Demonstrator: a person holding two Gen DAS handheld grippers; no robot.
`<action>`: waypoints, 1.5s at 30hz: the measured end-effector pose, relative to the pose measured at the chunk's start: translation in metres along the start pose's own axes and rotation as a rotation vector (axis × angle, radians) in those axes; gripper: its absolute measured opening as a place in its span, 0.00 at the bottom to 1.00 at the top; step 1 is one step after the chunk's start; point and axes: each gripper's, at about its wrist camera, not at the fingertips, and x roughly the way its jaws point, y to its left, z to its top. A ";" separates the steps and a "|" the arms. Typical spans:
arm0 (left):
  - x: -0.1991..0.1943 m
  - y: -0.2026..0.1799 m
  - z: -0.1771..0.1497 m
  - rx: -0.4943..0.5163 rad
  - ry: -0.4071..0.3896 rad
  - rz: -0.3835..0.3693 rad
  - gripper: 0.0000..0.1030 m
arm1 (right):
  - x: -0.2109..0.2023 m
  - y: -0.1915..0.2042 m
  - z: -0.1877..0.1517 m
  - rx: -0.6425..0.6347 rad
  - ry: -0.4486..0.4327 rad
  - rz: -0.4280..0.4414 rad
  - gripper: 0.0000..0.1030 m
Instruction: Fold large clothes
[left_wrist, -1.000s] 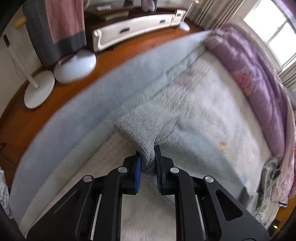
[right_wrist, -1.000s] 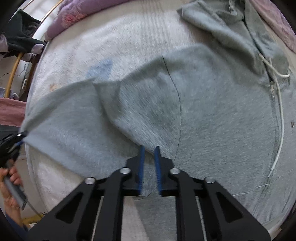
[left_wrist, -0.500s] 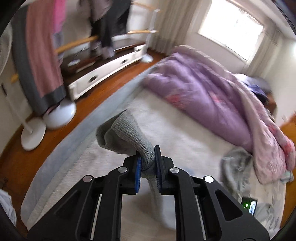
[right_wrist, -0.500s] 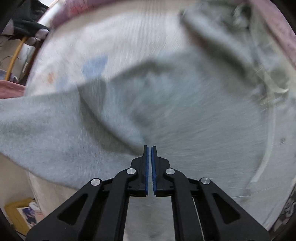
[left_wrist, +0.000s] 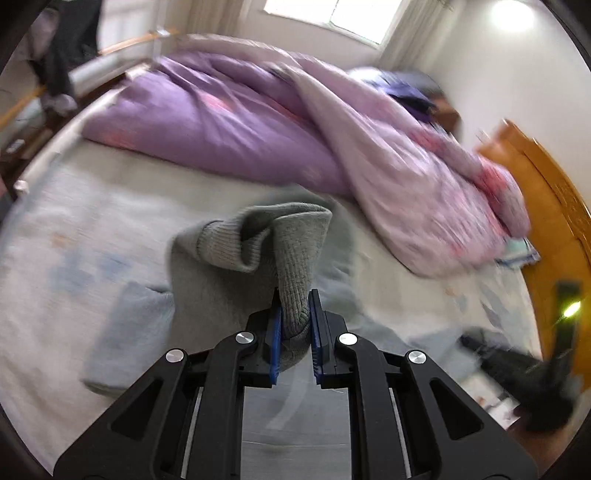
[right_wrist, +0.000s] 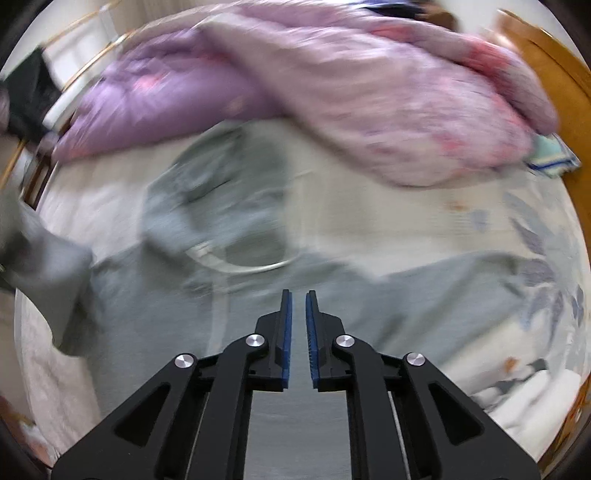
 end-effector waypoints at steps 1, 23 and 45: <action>0.019 -0.022 -0.009 0.010 0.039 -0.030 0.13 | -0.006 -0.033 0.005 0.025 -0.024 -0.033 0.11; 0.156 -0.142 -0.140 0.114 0.372 -0.157 0.71 | 0.153 -0.394 -0.070 0.853 0.211 -0.066 0.58; 0.159 -0.009 -0.120 0.004 0.437 0.092 0.75 | 0.012 -0.266 -0.029 0.566 -0.282 -0.034 0.06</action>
